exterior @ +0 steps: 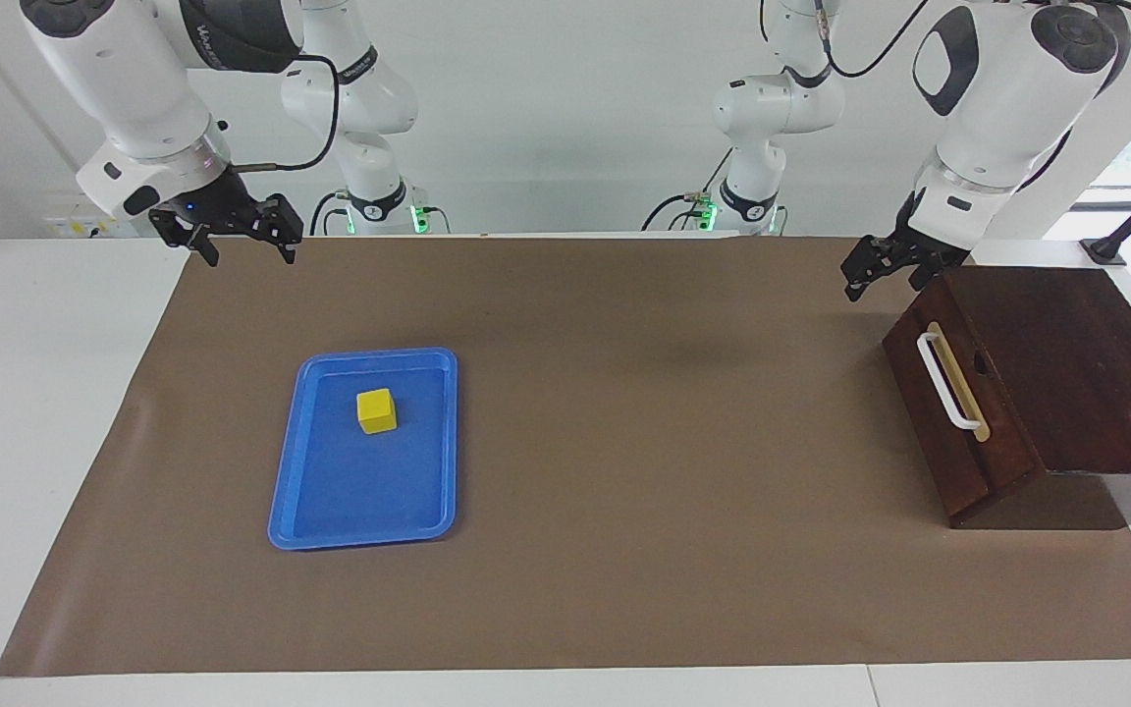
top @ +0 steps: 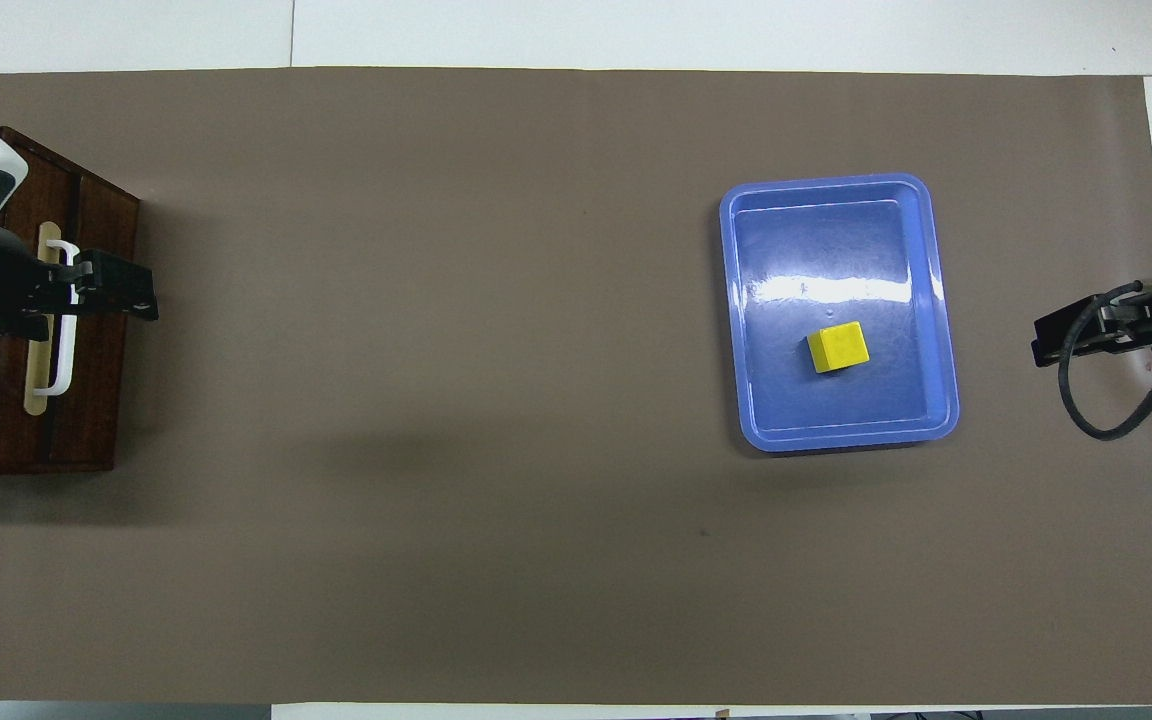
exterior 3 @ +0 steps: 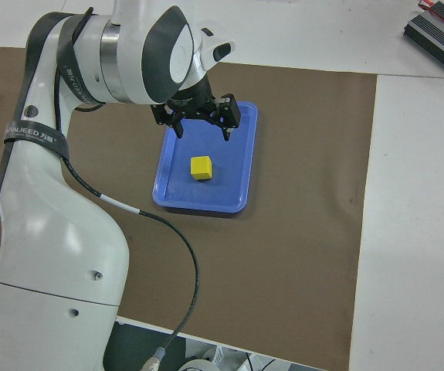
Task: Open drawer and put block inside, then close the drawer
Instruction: 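Pull the drawer with the left gripper while the right gripper reaches the cube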
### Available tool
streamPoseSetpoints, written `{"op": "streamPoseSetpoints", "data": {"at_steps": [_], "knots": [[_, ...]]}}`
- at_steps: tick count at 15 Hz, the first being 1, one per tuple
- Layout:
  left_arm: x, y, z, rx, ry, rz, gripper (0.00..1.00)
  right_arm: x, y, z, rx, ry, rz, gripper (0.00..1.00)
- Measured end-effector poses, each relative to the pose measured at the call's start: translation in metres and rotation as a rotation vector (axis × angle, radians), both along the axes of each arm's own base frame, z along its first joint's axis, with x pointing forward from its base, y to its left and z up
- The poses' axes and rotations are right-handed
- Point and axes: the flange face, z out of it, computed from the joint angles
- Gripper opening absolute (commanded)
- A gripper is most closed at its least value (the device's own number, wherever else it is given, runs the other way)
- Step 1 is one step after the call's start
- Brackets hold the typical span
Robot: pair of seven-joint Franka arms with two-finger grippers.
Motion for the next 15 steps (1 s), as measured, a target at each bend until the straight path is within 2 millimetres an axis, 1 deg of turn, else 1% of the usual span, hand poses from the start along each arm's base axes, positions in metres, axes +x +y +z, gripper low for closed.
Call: {"op": "streamPoseSetpoints", "data": {"at_steps": [7, 9, 11, 15], "knots": [[0.0, 0.0, 0.0, 0.0, -0.002, 0.001, 1.0, 0.002, 0.0, 0.002, 0.0, -0.014, 0.001, 1.0], [0.003, 0.0, -0.001, -0.003, -0.025, -0.007, 1.0, 0.003, 0.0, 0.003, 0.002, -0.026, 0.015, 1.0], [0.008, 0.002, -0.012, 0.009, -0.064, -0.056, 1.0, 0.003, -0.001, 0.003, 0.006, -0.029, 0.048, 1.0], [0.016, 0.023, -0.054, 0.11, -0.112, -0.166, 1.0, 0.003, -0.002, 0.003, 0.008, -0.029, 0.058, 1.0]]}}
